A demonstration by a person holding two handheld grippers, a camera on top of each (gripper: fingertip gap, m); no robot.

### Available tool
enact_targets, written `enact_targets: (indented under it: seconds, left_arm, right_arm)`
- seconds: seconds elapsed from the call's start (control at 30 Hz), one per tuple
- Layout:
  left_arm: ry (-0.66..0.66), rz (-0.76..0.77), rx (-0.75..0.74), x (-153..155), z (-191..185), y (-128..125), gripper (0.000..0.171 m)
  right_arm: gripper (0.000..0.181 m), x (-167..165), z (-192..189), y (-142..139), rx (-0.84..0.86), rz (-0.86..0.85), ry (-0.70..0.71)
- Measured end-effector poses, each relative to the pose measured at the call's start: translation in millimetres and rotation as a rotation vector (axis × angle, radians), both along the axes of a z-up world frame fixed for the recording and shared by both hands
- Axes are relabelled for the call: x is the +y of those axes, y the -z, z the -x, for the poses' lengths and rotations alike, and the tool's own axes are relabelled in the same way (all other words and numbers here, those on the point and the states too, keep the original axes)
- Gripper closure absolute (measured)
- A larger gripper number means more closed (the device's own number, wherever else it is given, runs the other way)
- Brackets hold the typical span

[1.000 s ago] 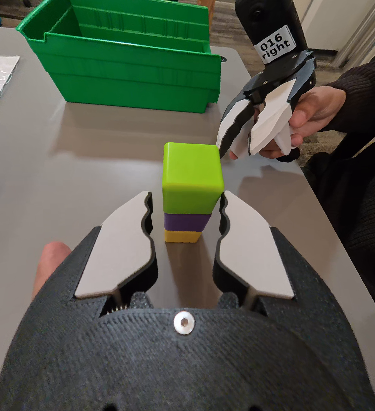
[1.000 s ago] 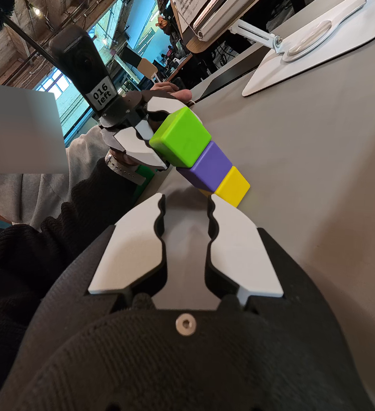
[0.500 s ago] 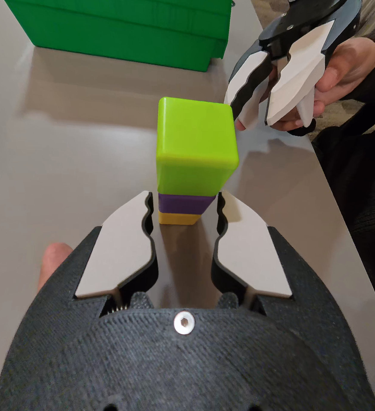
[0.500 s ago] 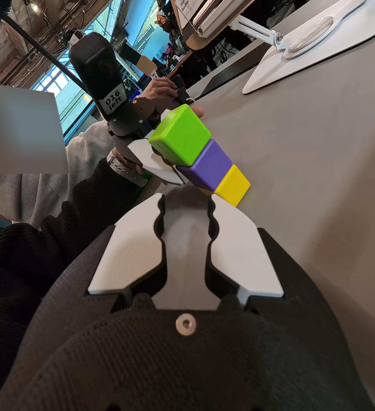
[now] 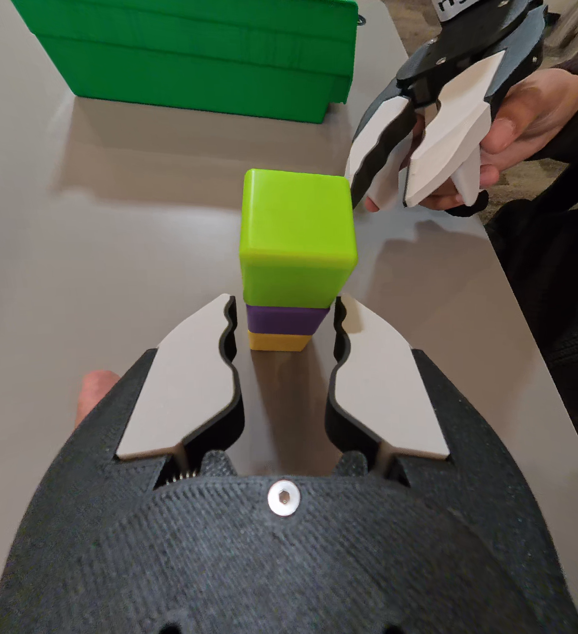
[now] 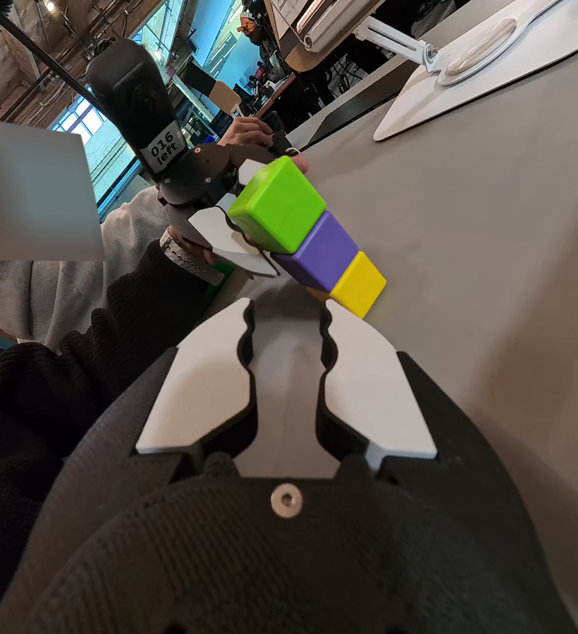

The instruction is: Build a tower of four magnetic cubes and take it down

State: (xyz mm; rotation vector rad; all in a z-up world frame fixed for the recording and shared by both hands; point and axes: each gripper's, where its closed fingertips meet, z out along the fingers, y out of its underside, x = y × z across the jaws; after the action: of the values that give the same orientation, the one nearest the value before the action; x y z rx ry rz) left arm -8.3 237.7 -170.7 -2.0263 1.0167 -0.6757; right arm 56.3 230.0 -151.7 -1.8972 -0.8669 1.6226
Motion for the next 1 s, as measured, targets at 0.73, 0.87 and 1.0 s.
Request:
enact_targets:
  seconds: [0.73,0.87,1.0]
  left_arm:
    - [0.01,0.015,0.006,-0.7,-13.3,13.9,0.121]
    - [0.005,-0.001,0.019,-0.1,-13.2,14.2,0.121]
    - [0.004,0.0,0.022,-0.2,-13.0,14.3,0.121]
  right_arm:
    - [0.181,18.7,36.8,-8.2,-0.052,-0.496,0.102]
    - [0.181,17.7,36.4,-5.6,-0.056,-0.479,0.09]
    - [0.181,16.6,36.1,-5.3,-0.059,-0.49,0.086]
